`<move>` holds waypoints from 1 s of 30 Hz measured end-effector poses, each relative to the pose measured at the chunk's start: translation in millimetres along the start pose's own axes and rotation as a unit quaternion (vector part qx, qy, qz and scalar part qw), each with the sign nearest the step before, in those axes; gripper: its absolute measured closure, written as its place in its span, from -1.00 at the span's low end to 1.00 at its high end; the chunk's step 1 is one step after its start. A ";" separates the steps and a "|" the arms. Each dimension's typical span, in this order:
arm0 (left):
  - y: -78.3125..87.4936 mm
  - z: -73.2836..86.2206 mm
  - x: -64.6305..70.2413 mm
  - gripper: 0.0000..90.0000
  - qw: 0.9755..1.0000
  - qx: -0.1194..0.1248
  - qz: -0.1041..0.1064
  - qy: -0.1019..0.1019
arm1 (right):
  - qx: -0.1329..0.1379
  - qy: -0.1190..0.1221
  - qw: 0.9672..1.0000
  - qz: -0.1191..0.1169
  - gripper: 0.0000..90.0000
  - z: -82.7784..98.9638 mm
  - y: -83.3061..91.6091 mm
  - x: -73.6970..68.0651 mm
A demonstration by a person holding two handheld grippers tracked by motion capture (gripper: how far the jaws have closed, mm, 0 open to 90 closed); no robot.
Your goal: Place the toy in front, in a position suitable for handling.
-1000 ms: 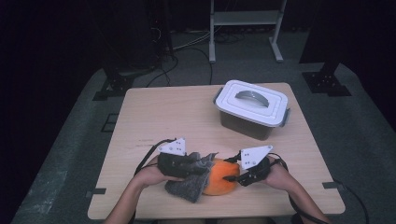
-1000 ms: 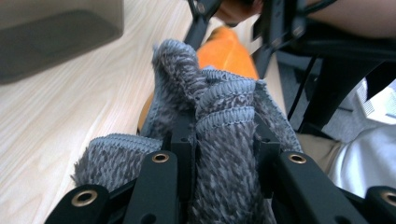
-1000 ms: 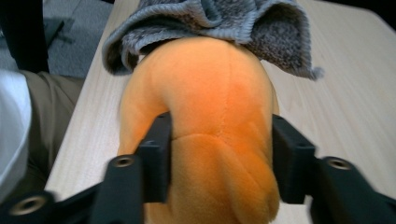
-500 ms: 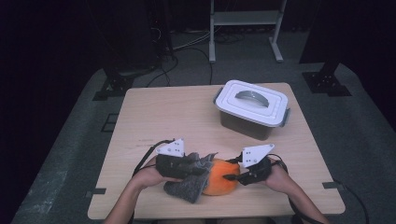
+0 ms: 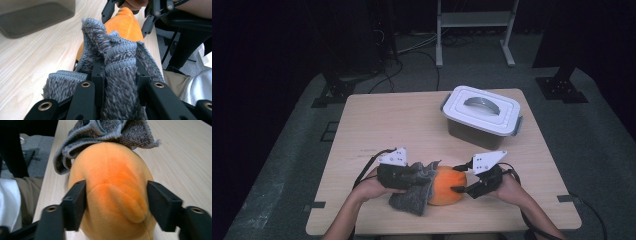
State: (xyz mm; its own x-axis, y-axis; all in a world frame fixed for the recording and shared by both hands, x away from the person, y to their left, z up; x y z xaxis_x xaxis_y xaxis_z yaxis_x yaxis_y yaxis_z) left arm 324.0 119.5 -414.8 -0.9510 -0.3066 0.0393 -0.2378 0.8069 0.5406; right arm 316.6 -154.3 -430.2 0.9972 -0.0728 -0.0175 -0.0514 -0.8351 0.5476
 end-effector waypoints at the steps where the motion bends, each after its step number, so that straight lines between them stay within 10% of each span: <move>1: 1.1 0.1 -0.5 0.54 1.000 0.002 -0.001 0.002 | -0.004 0.003 1.000 0.000 -0.03 0.0 0.4 -0.3; 15: 7.0 12.0 -4.2 0.54 1.000 -0.005 -0.005 0.012 | 0.009 -0.007 1.000 0.004 0.00 2.8 0.2 2.3; 21: -2.5 -25.3 18.9 0.54 0.999 0.014 0.021 -0.043 | 0.010 -0.002 1.000 0.008 0.05 -1.3 -3.0 -0.4; 24: -13.5 -32.4 24.4 0.54 0.997 -0.015 0.015 -0.072 | 0.006 0.008 1.000 0.009 -0.04 -3.5 -4.3 -3.1; 30: -11.0 -20.0 15.1 0.54 0.999 -0.018 0.012 -0.048 | 0.013 -0.009 1.000 0.004 -0.24 3.5 3.1 -2.6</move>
State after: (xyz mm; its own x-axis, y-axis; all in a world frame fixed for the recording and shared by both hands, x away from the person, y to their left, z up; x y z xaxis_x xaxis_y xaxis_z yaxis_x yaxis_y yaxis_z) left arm 316.3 95.9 -403.4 -0.9715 -0.2356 -0.0276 -0.2088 0.7942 0.5706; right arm 313.6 -158.6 -431.4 0.9956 -0.0891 -0.0282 -0.0610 -0.8482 0.5262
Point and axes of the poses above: each handheld gripper's, and its own axes: y roughly backward along the jaws, z roughly out of its underside, x roughly to its right, the point moved 2 cm from there along -y, roughly forward along the jaws, and after that the axes turned 8 degrees about -z, right-handed, at the moved point
